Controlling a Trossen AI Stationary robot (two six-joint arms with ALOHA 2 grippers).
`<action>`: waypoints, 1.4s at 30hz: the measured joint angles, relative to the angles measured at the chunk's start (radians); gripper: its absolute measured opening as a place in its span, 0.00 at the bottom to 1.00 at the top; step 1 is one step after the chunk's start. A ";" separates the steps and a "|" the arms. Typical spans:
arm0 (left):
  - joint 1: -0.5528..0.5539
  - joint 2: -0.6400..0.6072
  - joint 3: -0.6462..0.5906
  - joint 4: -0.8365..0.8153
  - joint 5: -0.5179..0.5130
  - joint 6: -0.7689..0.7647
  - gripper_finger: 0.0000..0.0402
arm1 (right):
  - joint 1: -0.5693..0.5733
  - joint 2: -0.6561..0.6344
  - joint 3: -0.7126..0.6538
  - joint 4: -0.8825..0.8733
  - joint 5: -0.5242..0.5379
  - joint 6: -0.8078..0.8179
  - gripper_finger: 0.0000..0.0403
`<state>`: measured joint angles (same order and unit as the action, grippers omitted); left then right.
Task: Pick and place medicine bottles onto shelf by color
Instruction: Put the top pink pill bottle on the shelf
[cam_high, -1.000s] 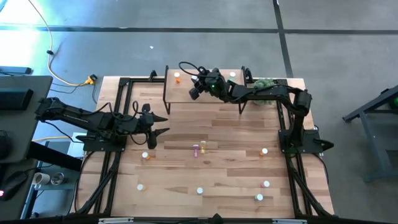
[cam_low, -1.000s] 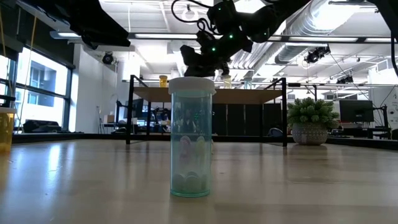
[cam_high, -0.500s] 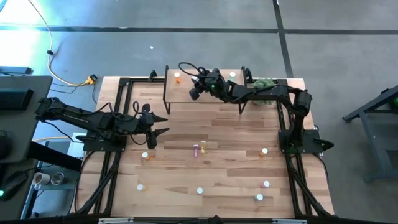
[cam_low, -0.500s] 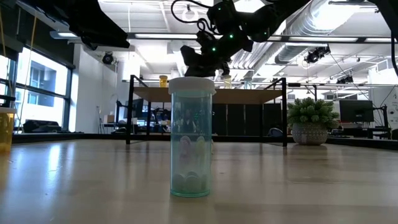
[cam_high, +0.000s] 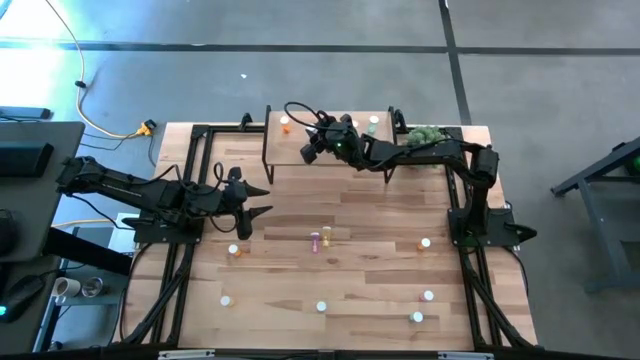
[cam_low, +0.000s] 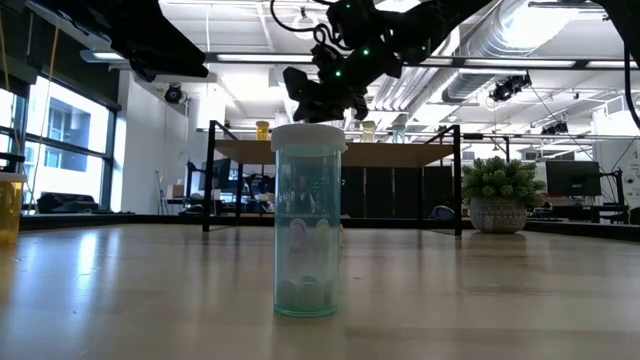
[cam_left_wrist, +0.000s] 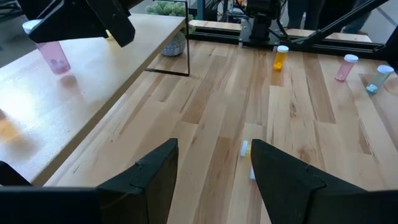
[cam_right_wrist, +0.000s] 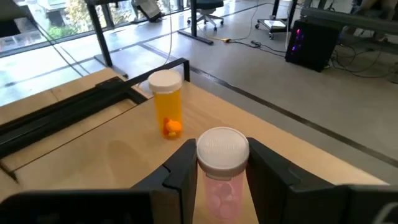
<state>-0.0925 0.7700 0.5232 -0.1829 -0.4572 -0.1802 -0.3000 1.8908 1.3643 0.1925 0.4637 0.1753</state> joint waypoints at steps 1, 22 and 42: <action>0.000 0.000 0.000 0.000 0.000 0.000 0.48 | 0.000 0.000 0.000 0.001 0.003 -0.001 0.25; 0.000 0.000 0.000 0.000 0.000 -0.003 0.48 | -0.002 -0.002 0.011 0.074 -0.009 -0.041 0.25; 0.000 0.000 0.000 -0.015 0.000 0.000 0.48 | 0.025 0.061 0.029 0.058 0.221 0.130 0.25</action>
<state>-0.0925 0.7696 0.5236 -0.1982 -0.4569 -0.1802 -0.2749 1.9518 1.3935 0.2504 0.6846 0.3054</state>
